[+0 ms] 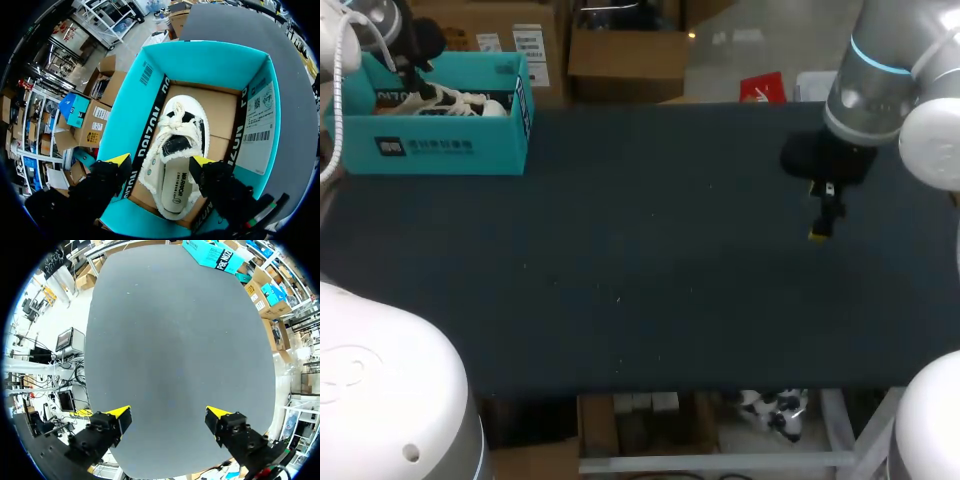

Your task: Open the shoe tongue, take the insole out of the shoe, put the insole back into the shoe, and pack the shoe into the shoebox

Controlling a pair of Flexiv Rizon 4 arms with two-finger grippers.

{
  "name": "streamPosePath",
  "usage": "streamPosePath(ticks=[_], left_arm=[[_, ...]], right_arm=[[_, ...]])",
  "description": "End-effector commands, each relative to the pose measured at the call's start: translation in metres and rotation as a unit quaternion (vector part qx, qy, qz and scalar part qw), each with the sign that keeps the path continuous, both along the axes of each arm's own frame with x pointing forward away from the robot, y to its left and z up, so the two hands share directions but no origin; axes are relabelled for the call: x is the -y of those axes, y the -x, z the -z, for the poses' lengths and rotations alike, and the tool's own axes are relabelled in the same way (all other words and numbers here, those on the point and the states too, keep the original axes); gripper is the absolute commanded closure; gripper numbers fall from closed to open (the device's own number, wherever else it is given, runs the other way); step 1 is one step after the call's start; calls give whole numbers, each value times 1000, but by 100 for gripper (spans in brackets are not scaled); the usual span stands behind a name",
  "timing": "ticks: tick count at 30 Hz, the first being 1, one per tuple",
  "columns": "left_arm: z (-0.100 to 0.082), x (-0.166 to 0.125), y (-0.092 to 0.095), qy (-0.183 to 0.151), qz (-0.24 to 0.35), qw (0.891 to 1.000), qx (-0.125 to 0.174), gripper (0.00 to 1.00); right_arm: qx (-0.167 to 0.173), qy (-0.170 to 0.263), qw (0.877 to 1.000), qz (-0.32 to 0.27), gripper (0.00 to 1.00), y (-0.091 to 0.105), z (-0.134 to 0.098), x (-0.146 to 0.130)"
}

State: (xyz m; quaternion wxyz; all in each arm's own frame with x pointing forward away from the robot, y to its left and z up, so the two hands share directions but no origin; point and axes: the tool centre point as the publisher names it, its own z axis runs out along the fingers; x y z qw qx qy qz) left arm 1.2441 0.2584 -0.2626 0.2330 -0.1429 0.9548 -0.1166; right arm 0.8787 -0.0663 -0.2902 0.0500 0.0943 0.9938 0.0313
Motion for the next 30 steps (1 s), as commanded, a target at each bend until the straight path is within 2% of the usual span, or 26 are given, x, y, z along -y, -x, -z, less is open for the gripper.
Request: streamPosePath(ticks=[1, 6, 12, 16, 20, 24, 30], left_arm=[[-42, 12, 38, 1, -3, 1000, -2, 0], [-73, 39, 72, -3, 8, 1000, -18, 0], [-89, 67, 106, -8, 18, 999, -31, 0], [-97, 87, 136, -4, 14, 999, -34, 0], [-98, 104, 165, -11, 6, 999, -32, 0], [-88, 122, 195, -29, -1, 999, -23, 0], [-85, 144, 226, -15, -3, 999, -37, 0]], right_arm=[[0, 1, 1000, 0, 0, 0, 0, 0], [0, 1, 1000, 0, 0, 0, 0, 0], [0, 1, 1000, 0, 0, 0, 0, 0], [0, 1, 1000, 0, 0, 0, 0, 0], [0, 1, 1000, 0, 0, 0, 0, 0], [0, 1, 1000, 0, 0, 0, 0, 0], [0, 1, 1000, 0, 0, 0, 0, 0]])
